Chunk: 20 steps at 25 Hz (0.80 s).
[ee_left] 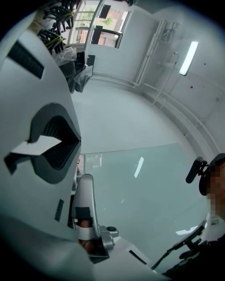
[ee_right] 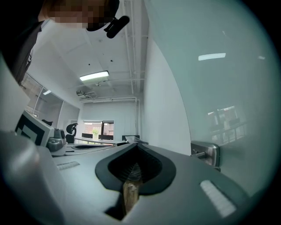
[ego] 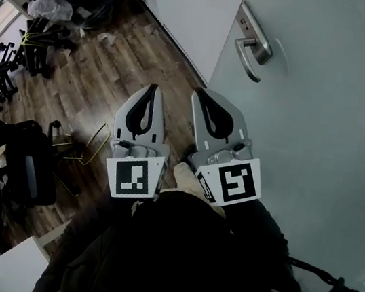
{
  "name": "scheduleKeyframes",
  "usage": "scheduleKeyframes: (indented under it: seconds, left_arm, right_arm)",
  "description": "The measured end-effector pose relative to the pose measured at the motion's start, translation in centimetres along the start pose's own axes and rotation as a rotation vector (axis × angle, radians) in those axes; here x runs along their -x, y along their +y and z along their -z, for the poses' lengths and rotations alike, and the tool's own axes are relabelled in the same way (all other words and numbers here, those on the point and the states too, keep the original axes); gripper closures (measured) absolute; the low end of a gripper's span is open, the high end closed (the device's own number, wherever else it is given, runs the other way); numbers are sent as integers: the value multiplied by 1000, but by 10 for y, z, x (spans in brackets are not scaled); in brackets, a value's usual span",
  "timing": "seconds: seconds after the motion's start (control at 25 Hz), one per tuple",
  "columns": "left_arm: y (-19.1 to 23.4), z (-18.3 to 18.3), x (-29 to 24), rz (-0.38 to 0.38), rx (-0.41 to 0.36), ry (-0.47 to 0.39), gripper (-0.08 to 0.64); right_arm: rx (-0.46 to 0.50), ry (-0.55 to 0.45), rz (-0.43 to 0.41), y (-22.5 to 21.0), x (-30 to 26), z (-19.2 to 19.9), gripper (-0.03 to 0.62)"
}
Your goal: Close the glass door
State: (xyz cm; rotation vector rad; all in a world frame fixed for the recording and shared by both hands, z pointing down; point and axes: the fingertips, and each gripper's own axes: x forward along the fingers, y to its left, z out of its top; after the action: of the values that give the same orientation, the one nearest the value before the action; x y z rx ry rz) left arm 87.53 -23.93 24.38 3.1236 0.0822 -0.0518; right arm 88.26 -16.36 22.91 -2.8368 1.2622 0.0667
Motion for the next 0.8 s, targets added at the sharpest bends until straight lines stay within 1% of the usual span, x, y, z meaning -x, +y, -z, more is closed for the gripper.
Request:
scheduleKeyframes:
  seconds: [0.12,0.2,0.28,0.36,0.44,0.48,0.6,0.68,0.8]
  left_arm:
    - [-4,-1,-57,25,14,-33,563]
    - [-6,4,-81,47,1,-28,563]
    - [-7,7,-100,69,16,-29,563]
    - [-4,-2,-110,82,46,-48,563]
    - [-8,-12,-116,117,49,-59,563]
    - [-14,-12,-125,142,40,-55,563]
    - [-33,-4,-162,192,28,-50,563]
    - [-43,-3,-179,220,23,-54,563]
    - [-62,7,-189,266,10,-26,563]
  right_arm:
    - [5,-9,7,-36,-29,4,591]
    - [31,-30,31,-57,-41,-3,591]
    - [58,-43,71,-75,-49,-14,591]
    - [88,-44,106,-80,-52,-27,591]
    - [136,-45,139,-89,-53,-42,589]
    - [154,-43,155,-100,-54,-44,589]
    - [169,-17,184,-140,-62,-34,588]
    - [170,16,199,-155,-63,-26,579]
    - [178,62,207,-168,-55,-7,547]
